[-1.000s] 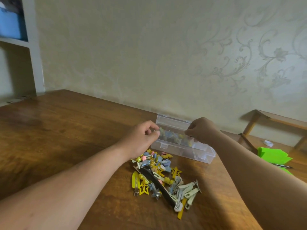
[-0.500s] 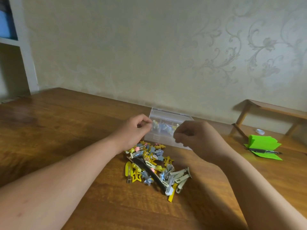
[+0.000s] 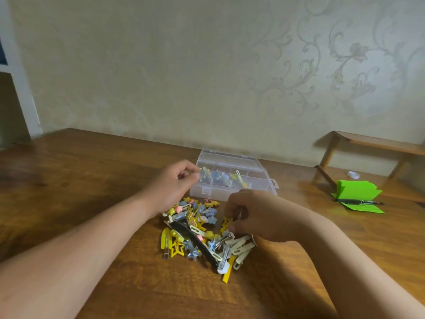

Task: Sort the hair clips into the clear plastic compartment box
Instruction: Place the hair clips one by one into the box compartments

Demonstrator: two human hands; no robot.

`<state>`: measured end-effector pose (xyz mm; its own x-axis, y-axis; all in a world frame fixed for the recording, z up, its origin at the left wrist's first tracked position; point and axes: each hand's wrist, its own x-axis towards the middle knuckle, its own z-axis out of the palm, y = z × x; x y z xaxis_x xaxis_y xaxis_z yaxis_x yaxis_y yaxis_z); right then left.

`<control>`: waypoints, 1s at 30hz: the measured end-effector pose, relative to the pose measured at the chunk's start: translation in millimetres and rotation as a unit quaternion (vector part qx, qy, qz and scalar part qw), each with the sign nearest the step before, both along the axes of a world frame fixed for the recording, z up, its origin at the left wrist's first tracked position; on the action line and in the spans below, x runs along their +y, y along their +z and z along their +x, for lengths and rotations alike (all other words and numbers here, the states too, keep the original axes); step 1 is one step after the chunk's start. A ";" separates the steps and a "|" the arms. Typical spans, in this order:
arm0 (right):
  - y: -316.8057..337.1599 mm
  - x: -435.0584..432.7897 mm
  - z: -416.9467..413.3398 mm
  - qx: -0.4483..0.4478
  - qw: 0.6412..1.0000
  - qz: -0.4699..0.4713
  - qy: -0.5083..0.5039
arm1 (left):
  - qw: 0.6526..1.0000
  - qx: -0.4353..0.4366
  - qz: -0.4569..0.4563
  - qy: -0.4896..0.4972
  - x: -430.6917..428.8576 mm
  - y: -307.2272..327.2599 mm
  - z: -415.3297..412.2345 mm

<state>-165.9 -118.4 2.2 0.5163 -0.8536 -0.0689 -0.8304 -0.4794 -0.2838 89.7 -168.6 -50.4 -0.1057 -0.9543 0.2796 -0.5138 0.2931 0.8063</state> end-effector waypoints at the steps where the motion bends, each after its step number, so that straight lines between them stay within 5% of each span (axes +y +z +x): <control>1: -0.5 -1.0 -1.9 0.001 1.000 -0.003 -0.004 | 1.000 0.000 0.000 0.000 -0.2 -0.1 0.0; 8: 8.2 -3.2 -16.7 -0.053 0.999 0.006 -0.006 | 1.000 0.000 0.000 -0.001 -0.7 -0.8 -0.2; 15: 28.0 -42.0 -17.0 -0.301 0.931 -0.093 -0.185 | 1.000 0.010 0.000 -0.006 -3.5 -2.2 -0.5; 30: 19.3 -133.0 12.3 -0.084 0.960 -0.036 -0.265 | 1.000 0.001 -0.007 -0.009 -5.7 -2.7 1.0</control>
<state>-153.6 -251.4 21.5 0.0070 -0.9989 0.0456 -0.9085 -0.0254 -0.4172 90.6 -174.3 -53.1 -0.1233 -0.9482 0.2929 -0.5068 0.3139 0.8029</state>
